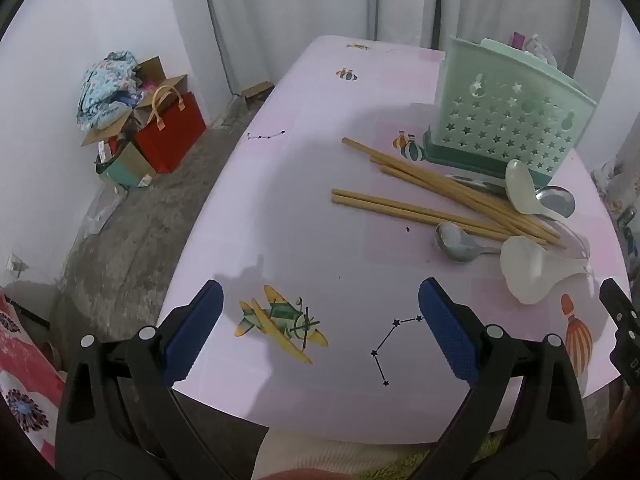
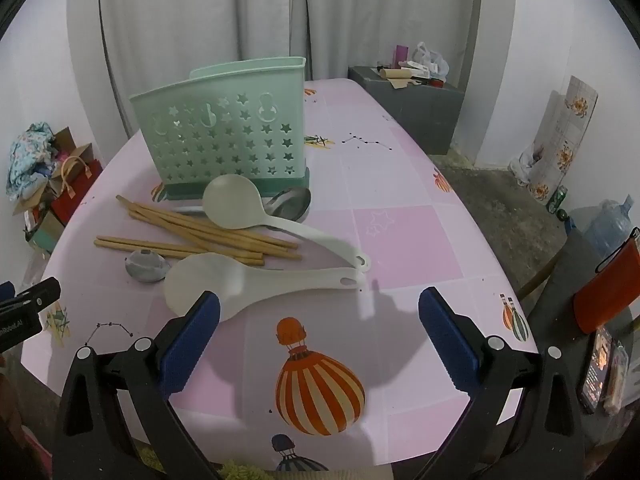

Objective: Organize utensils

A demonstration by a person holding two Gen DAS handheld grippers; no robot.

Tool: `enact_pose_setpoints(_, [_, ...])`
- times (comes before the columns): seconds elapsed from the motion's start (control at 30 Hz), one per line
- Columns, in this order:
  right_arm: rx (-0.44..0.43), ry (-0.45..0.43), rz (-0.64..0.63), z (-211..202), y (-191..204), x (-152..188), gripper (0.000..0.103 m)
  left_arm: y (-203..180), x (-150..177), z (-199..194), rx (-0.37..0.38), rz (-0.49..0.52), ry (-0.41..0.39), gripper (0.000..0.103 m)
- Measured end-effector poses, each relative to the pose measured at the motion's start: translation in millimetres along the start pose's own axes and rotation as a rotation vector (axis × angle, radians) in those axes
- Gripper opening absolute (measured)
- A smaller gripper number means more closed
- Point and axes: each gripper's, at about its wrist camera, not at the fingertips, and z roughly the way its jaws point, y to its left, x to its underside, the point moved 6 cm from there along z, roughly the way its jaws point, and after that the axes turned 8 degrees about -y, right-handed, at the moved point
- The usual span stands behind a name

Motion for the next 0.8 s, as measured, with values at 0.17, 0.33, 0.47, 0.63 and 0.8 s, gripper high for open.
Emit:
enact_pose_setpoints(0.17, [0.003, 0.002, 0.0, 0, 0, 0, 0.097, -1, 0, 2, 0.004, -0.002, 0.004, 0.095])
enact_pose_setpoints(0.33, [0.001, 0.001, -0.002, 0, 0, 0, 0.097, 2, -11, 0, 0.005, -0.004, 0.012, 0.095])
enact_pose_setpoints(0.47, [0.002, 0.003, -0.004, 0, 0, 0, 0.097, 5, -8, -1, 0.004, -0.005, 0.001, 0.094])
enact_pose_setpoints(0.63, [0.002, 0.0, -0.004, -1, 0, -1, 0.097, 2, -4, 0, 0.006, -0.006, -0.004, 0.095])
enact_pose_setpoints(0.8, [0.001, 0.001, -0.003, -1, -1, -2, 0.097, 2, -3, -1, 0.004, -0.005, -0.011, 0.094])
